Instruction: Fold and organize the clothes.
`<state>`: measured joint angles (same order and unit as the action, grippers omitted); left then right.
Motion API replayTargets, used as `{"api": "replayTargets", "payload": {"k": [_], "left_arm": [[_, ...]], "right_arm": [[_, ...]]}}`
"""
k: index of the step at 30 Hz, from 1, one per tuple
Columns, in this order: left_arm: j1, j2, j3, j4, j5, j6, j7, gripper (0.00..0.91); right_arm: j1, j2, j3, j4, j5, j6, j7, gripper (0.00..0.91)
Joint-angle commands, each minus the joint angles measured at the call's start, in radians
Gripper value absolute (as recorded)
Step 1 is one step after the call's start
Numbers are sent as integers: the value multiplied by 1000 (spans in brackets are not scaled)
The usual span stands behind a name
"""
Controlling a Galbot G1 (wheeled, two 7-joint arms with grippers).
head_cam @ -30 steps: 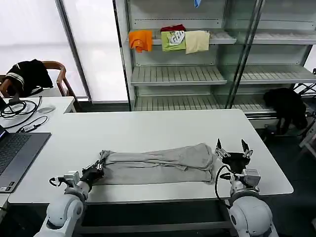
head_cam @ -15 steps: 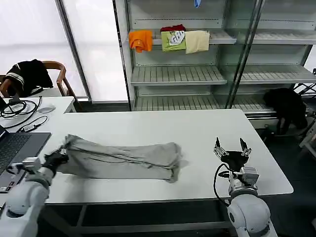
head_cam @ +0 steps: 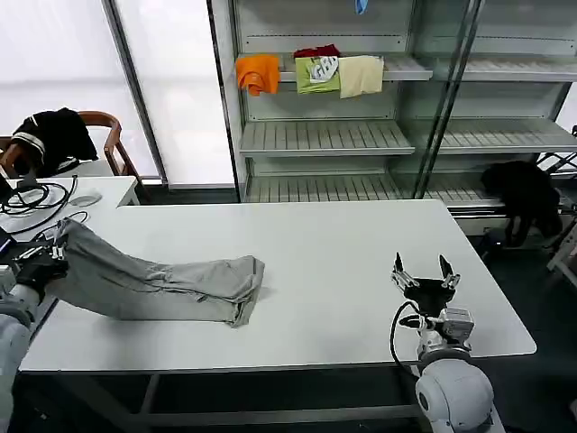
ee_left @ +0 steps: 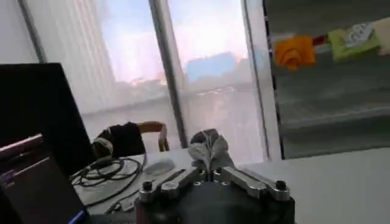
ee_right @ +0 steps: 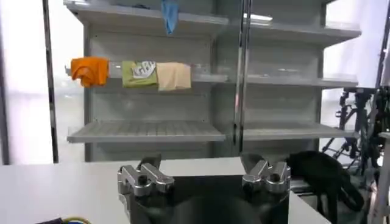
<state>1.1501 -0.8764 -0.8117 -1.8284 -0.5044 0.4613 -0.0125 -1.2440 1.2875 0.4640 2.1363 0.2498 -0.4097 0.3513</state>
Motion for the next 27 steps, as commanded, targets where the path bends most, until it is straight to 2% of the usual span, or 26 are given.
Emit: {"api": "replayTargets", "payload": {"k": [1,9,27], "left_arm": [[23,-65,280,-220,68,28,-40,10],[-26,-100,447,-180,84,44,-64,10],[-139,-133,584,-174,23,90,-109,10]], "right_arm": [[-36,5,18,-3,0,15,5,907],[-50,26,32,-2,-3,20,4,907],[-77,67,22,-37,-18,43,9,907]]}}
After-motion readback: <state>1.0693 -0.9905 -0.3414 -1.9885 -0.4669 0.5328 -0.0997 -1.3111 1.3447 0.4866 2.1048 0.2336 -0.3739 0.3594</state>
